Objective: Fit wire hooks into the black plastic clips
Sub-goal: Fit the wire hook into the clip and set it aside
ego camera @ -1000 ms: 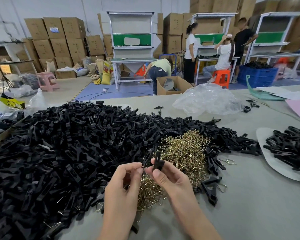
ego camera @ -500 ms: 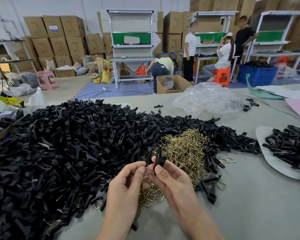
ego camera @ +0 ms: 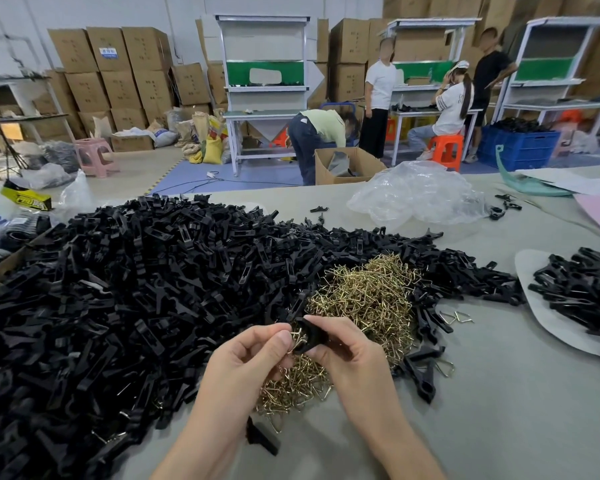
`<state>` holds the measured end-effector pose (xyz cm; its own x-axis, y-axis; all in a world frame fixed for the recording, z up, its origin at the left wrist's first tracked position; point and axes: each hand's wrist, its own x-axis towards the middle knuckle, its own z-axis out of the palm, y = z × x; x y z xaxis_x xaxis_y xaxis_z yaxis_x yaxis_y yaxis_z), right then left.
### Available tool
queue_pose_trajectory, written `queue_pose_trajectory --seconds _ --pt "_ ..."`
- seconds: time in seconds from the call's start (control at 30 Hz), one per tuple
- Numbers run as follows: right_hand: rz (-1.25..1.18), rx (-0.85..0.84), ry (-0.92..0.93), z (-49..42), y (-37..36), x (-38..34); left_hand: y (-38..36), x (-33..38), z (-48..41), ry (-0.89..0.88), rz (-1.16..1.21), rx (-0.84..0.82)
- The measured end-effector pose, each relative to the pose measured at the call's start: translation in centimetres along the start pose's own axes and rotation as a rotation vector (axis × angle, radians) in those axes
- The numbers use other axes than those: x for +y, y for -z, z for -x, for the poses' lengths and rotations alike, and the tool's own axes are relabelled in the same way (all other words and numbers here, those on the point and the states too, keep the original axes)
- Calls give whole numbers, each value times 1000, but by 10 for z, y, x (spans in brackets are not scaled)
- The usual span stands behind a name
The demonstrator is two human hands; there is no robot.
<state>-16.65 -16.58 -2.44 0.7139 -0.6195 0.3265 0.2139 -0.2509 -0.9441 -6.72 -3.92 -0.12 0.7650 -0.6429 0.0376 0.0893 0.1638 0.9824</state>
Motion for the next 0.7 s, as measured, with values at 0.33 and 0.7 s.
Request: queue_pose_trajectory --seconds 0.33,0.7 --pt "459 -37 221 6 1 6 9 -2 2 -4 -346 28" --pt "622 -16 317 5 -2 14 6 -10 0 60 -371 86"
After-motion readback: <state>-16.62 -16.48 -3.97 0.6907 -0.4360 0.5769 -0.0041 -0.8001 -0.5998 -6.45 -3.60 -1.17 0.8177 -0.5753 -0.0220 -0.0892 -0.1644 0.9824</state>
